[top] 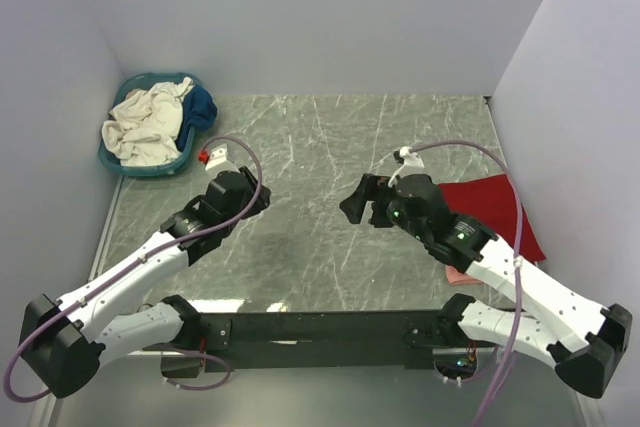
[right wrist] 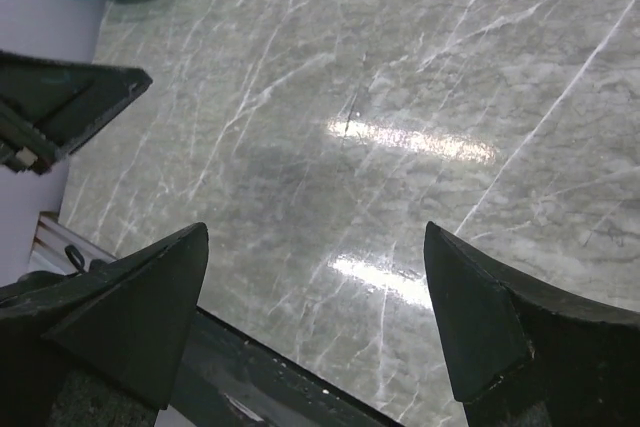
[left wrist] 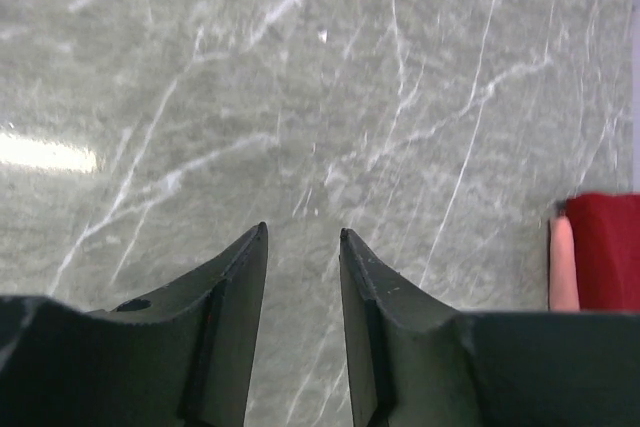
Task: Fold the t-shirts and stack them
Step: Grab the tshirt from the pile
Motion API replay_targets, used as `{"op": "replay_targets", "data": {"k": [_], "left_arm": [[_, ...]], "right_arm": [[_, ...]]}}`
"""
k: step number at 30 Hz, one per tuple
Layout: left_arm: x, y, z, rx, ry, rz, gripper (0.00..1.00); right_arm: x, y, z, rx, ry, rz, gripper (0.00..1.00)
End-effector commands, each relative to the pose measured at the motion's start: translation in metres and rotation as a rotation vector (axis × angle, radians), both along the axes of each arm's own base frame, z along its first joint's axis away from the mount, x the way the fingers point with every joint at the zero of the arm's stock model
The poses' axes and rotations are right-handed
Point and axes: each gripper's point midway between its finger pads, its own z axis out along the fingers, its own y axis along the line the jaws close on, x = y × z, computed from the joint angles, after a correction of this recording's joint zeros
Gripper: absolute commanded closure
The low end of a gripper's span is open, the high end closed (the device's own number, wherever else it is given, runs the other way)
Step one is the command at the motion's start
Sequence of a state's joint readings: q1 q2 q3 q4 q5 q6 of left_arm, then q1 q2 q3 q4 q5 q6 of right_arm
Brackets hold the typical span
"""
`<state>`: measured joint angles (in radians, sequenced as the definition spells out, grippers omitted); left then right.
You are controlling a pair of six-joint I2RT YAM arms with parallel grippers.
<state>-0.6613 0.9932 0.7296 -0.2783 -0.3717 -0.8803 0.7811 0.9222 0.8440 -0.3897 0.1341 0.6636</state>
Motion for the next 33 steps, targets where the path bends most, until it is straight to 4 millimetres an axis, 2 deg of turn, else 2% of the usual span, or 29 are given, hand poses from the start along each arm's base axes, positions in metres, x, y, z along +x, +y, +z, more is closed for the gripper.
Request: {"op": "replay_targets", "data": {"k": [1,3,4,5,6,7,8,10,12,13,14,16,17,18,19,20,21,22,23,24,25,26,27,28,30,31,32,33], "left_arm": [[0.02,0.005,0.033,-0.009,-0.074,0.077,0.59],[0.025,0.007,0.041,0.002,-0.088,0.101,0.57],[0.029,0.008,0.04,0.018,-0.086,0.112,0.53],[0.034,0.011,0.049,0.03,-0.103,0.13,0.5],[0.037,0.014,0.049,0.048,-0.096,0.15,0.48],[0.043,0.015,0.045,0.071,-0.079,0.164,0.45],[0.052,0.019,0.059,0.072,-0.094,0.184,0.44],[0.063,0.026,0.055,0.105,-0.064,0.205,0.42],[0.08,0.037,0.072,0.084,-0.084,0.229,0.4],[0.091,0.052,0.071,0.101,-0.08,0.268,0.33],[0.099,0.06,0.083,0.094,-0.099,0.294,0.33],[0.114,0.079,0.083,0.12,-0.093,0.342,0.32],[0.125,0.101,0.092,0.127,-0.107,0.405,0.32],[0.13,0.114,0.093,0.142,-0.103,0.444,0.32],[0.139,0.126,0.084,0.169,-0.077,0.477,0.31],[0.146,0.15,0.089,0.179,-0.077,0.535,0.31],[0.151,0.163,0.088,0.189,-0.068,0.565,0.31],[0.157,0.177,0.077,0.212,-0.041,0.596,0.31],[0.161,0.203,0.081,0.226,-0.041,0.653,0.31],[0.164,0.218,0.078,0.235,-0.031,0.689,0.3],[0.17,0.229,0.067,0.238,-0.003,0.705,0.3],[0.173,0.259,0.069,0.229,0.0,0.766,0.3],[0.179,0.271,0.053,0.235,0.037,0.782,0.31],[0.179,0.292,0.048,0.238,0.054,0.823,0.3],[0.189,0.308,0.043,0.237,0.07,0.839,0.3],[0.197,0.315,0.023,0.251,0.111,0.833,0.3],[0.204,0.324,0.023,0.241,0.107,0.836,0.3],[0.212,0.33,0.002,0.245,0.148,0.834,0.3]], "right_arm": [[-0.007,-0.01,0.01,0.009,-0.03,-0.004,0.05],[-0.01,-0.014,0.01,0.006,-0.041,-0.003,0.06],[-0.013,-0.017,0.017,0.023,-0.066,0.003,0.05],[-0.014,-0.019,0.018,0.023,-0.079,0.002,0.05],[-0.016,-0.02,0.017,0.025,-0.086,0.007,0.05],[-0.018,-0.022,0.024,0.036,-0.126,0.022,0.05],[-0.02,-0.022,0.026,0.041,-0.144,0.036,0.05],[-0.022,-0.026,0.029,0.045,-0.171,0.038,0.05],[-0.023,-0.026,0.029,0.05,-0.171,0.04,0.05],[-0.023,-0.027,0.028,0.043,-0.165,0.039,0.05],[-0.024,-0.027,0.028,0.036,-0.161,0.043,0.05],[-0.023,-0.027,0.025,0.02,-0.15,0.043,0.05],[-0.023,-0.027,0.024,0.016,-0.147,0.042,0.05],[-0.023,-0.027,0.021,0.008,-0.142,0.045,0.05],[-0.022,-0.025,0.019,0.006,-0.139,0.051,0.05],[-0.023,-0.023,0.017,0.005,-0.134,0.063,0.05],[-0.026,-0.017,0.016,0.011,-0.127,0.099,0.07],[-0.026,-0.015,0.014,0.007,-0.122,0.111,0.09],[-0.027,-0.013,0.012,0.006,-0.117,0.121,0.1],[-0.026,-0.012,0.009,-0.001,-0.107,0.125,0.11],[-0.027,-0.01,0.006,-0.005,-0.101,0.137,0.12],[-0.027,-0.009,0.006,-0.004,-0.097,0.14,0.12],[-0.027,-0.008,0.005,-0.005,-0.095,0.144,0.12],[-0.028,-0.008,0.004,-0.008,-0.092,0.149,0.12],[-0.028,-0.007,0.001,-0.011,-0.086,0.152,0.12],[-0.028,-0.006,0.002,-0.006,-0.088,0.154,0.13],[-0.027,-0.007,0.0,-0.012,-0.087,0.151,0.13],[-0.027,-0.006,0.0,-0.012,-0.085,0.154,0.13]]}}
